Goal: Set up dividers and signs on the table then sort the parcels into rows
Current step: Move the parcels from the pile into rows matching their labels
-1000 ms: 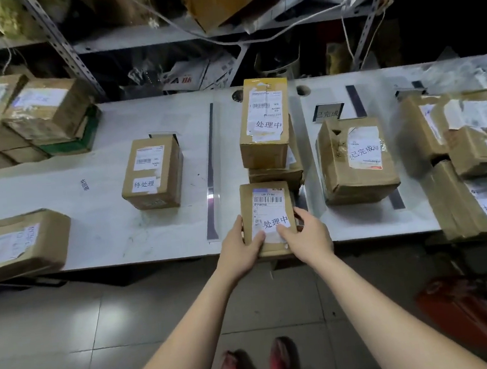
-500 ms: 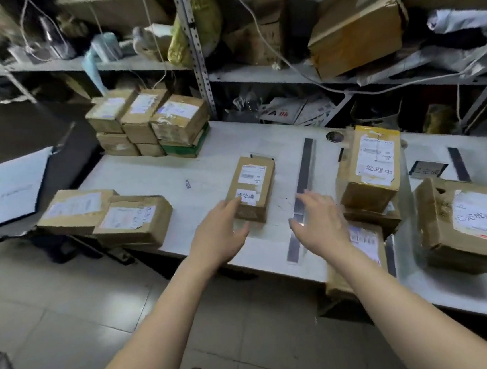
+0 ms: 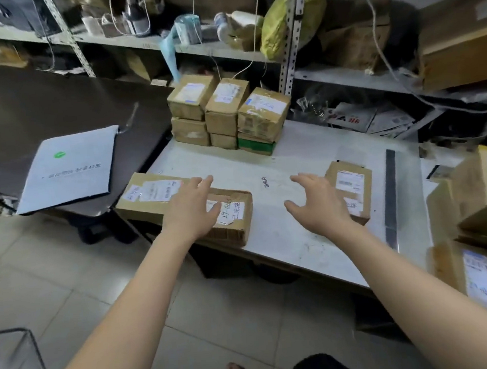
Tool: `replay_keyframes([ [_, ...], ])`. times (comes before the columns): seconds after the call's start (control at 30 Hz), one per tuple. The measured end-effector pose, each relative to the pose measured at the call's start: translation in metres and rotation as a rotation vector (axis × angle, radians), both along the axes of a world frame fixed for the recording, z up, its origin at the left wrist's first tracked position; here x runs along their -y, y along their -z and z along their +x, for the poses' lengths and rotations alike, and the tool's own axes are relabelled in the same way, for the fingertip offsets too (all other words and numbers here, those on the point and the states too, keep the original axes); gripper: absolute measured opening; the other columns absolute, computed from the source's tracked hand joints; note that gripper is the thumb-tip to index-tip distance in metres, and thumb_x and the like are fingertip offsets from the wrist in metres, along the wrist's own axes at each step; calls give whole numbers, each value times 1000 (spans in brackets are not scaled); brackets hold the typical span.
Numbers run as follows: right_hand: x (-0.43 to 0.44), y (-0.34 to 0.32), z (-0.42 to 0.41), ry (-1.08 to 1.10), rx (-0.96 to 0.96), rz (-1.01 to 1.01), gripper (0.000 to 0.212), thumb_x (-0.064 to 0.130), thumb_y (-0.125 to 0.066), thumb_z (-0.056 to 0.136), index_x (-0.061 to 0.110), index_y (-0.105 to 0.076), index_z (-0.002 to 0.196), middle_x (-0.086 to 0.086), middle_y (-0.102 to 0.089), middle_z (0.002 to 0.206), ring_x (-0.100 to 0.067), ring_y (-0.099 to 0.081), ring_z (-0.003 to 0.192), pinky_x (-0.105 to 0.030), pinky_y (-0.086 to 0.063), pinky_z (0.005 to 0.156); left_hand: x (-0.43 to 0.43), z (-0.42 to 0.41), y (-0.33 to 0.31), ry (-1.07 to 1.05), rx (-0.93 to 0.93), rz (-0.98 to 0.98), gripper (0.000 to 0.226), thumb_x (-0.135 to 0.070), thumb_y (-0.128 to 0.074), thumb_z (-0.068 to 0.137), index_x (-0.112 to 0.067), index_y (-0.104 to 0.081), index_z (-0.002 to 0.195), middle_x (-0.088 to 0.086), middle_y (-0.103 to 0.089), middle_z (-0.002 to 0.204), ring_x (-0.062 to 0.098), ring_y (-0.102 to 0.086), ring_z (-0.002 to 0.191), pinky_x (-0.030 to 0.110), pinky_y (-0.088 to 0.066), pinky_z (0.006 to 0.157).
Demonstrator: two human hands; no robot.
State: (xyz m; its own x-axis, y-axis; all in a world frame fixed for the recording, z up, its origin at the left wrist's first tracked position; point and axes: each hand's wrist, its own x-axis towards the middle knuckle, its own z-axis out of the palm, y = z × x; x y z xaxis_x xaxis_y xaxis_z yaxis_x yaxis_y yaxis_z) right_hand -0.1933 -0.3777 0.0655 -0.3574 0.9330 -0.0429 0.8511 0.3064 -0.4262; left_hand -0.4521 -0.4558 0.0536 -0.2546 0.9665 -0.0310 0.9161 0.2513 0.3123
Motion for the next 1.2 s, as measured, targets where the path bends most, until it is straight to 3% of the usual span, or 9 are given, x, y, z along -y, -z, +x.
replay_keyframes([
  [0.1,-3,14,-37,-2,-3,-42,60,38,-63,95,23,-44,151,3,-45,155,-21,-37,144,-42,-40,112,2,-39,16,-83,105,-34,60,-40,-53,101,-24,-36,155,4,-43,154,28,-45,138,47,-49,99],
  [0.33,-18,68,-92,96,-120,-241,62,41,-65,93,26,-46,149,5,-50,152,-20,-49,136,-40,-44,110,-7,-81,73,-278,394,-117,63,-41,-59,99,-14,-43,153,7,-50,152,28,-50,136,42,-45,107],
  [0.47,-26,99,-111,215,-226,-417,69,41,-70,91,23,-43,152,1,-51,151,-22,-53,132,-40,-47,107,-20,-79,96,-341,466,-160,46,-32,-60,99,-12,-54,140,8,-61,133,28,-59,119,31,-43,84],
  [0.6,-28,123,-124,308,-278,-557,65,36,-73,90,20,-48,147,-1,-55,147,-22,-61,123,-36,-49,100,-32,-79,112,-364,453,-154,30,-31,-62,94,-15,-64,119,5,-58,121,26,-60,101,34,-46,77],
  [0.73,-26,132,-132,364,-365,-579,45,25,-74,88,28,-62,131,5,-68,129,-9,-60,109,-28,-48,94,-36,-77,119,-364,472,-150,24,-25,-74,87,-13,-69,108,4,-52,120,25,-60,101,31,-48,82],
  [0.87,-18,129,-137,445,-381,-579,46,24,-75,87,31,-63,131,7,-68,125,-7,-56,108,-35,-51,100,-34,-78,120,-338,575,-145,31,-17,-84,79,-19,-65,103,3,-48,122,24,-60,106,26,-47,90],
  [0.93,-14,124,-139,475,-401,-566,46,23,-75,88,30,-62,132,9,-66,116,-7,-55,107,-35,-51,99,-36,-81,119,-323,605,-107,37,-18,-84,78,-21,-64,109,0,-47,122,24,-59,110,28,-47,92],
  [1.03,-5,110,-139,524,-443,-530,45,21,-75,88,31,-63,131,16,-61,104,-8,-58,107,-34,-54,96,-35,-84,109,-265,622,-69,63,-21,-84,80,-11,-57,137,-6,-42,121,18,-53,114,26,-42,95],
  [1.2,14,72,-119,643,-526,-423,48,25,-76,86,33,-63,131,12,-68,115,-10,-63,112,-41,-60,91,-41,-79,77,-81,681,-25,74,-30,-85,79,-17,-52,144,-2,-49,133,21,-57,118,40,-49,105],
])
